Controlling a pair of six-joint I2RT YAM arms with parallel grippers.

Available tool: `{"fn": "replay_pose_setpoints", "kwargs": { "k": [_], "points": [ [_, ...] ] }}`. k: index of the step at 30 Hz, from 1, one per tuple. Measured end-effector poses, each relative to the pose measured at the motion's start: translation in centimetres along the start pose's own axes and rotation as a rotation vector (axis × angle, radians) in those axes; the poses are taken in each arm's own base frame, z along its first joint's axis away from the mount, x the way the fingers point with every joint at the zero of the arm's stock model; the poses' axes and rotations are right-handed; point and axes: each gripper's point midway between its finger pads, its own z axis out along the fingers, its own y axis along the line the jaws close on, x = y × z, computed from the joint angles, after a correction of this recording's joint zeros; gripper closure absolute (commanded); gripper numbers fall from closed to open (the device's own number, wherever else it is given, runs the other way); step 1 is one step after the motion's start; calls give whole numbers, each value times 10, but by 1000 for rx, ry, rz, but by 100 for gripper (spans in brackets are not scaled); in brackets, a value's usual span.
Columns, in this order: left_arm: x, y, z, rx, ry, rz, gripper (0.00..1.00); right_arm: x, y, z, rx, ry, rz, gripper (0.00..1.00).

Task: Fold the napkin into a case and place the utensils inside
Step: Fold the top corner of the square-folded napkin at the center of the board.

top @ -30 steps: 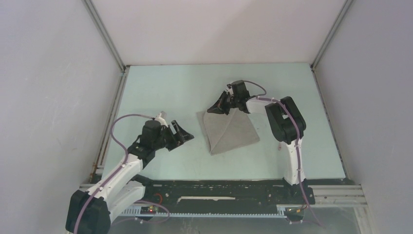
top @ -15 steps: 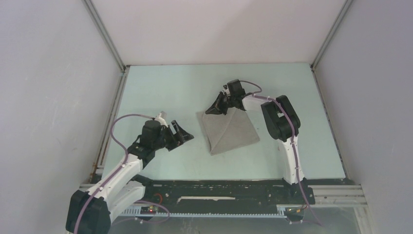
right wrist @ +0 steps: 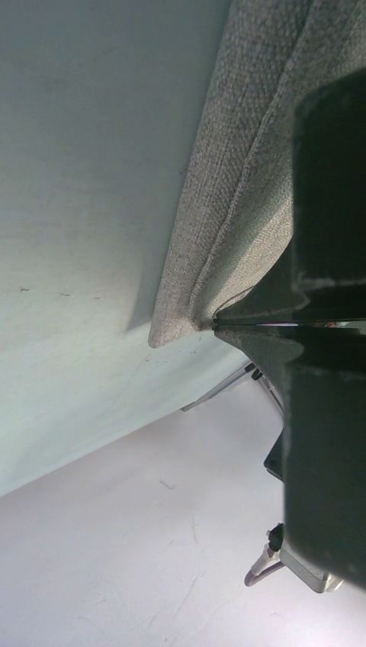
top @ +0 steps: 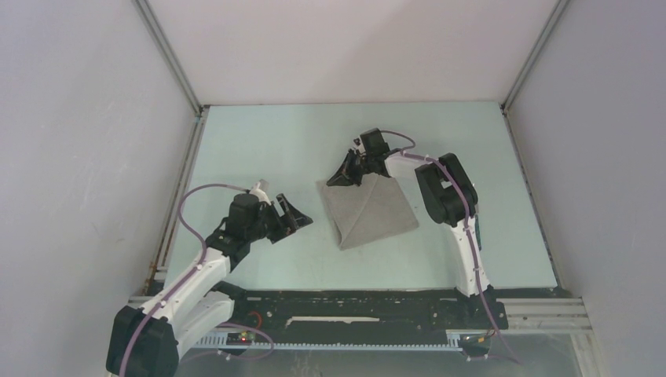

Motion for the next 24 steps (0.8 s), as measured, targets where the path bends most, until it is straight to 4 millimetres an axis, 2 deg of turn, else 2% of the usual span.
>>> {"fn": "replay_pose_setpoints", "kwargs": {
  "k": [21,24],
  "points": [
    [2,1,2,-1,13,-3,18,-3,1,4,0,4,1,100],
    [2,1,2,-1,14,-4,18,-3,0,5,0,4,2,96]
  ]
}}
